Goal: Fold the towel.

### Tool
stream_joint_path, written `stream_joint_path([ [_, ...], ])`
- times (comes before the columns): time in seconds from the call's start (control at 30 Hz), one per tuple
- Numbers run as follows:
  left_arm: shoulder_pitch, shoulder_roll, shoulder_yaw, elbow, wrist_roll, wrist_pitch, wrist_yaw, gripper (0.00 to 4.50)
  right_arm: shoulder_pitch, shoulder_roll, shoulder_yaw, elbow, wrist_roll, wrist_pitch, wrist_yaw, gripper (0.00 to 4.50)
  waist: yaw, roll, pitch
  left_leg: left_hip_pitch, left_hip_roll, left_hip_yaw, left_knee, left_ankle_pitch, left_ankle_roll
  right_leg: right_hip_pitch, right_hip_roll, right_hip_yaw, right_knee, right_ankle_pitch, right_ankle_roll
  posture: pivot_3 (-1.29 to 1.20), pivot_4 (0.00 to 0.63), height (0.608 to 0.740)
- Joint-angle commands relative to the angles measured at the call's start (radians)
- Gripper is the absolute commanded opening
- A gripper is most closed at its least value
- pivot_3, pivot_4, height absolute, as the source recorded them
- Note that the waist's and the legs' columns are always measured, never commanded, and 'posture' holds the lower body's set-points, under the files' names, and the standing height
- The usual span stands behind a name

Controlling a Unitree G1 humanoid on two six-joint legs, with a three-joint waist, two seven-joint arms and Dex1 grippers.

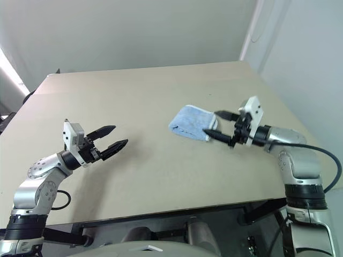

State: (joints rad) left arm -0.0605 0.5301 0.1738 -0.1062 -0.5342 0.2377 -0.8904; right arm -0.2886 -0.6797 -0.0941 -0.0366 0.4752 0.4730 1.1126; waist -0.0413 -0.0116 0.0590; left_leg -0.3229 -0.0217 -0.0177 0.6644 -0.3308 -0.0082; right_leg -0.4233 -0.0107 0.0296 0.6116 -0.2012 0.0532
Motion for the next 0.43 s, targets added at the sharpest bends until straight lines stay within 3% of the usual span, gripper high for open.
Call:
stream_joint_path([
  [0.03,-0.025,0.015,0.019,-0.002,0.016,-0.046,-0.011,4.30,0.008,-0.029,0.041,-0.034,-0.023,-0.043,0.046,4.47,0.002,0.000,0.000,0.000,0.000,0.000,0.000,0.000,0.000,0.000,0.000,0.000,0.000,0.000,0.000,0.00,0.000,0.740],
  [0.43,0.007,0.063,0.053,-0.008,-0.006,-0.039,-0.055,4.30,-0.014,-0.035,0.121,0.005,-0.049,-0.056,0.098,4.47,0.000,0.000,0.001,0.001,0.000,0.000,0.000,0.000,0.000,0.000,0.001,0.000,0.001,0.000,0.000,0.00,0.000,0.740],
])
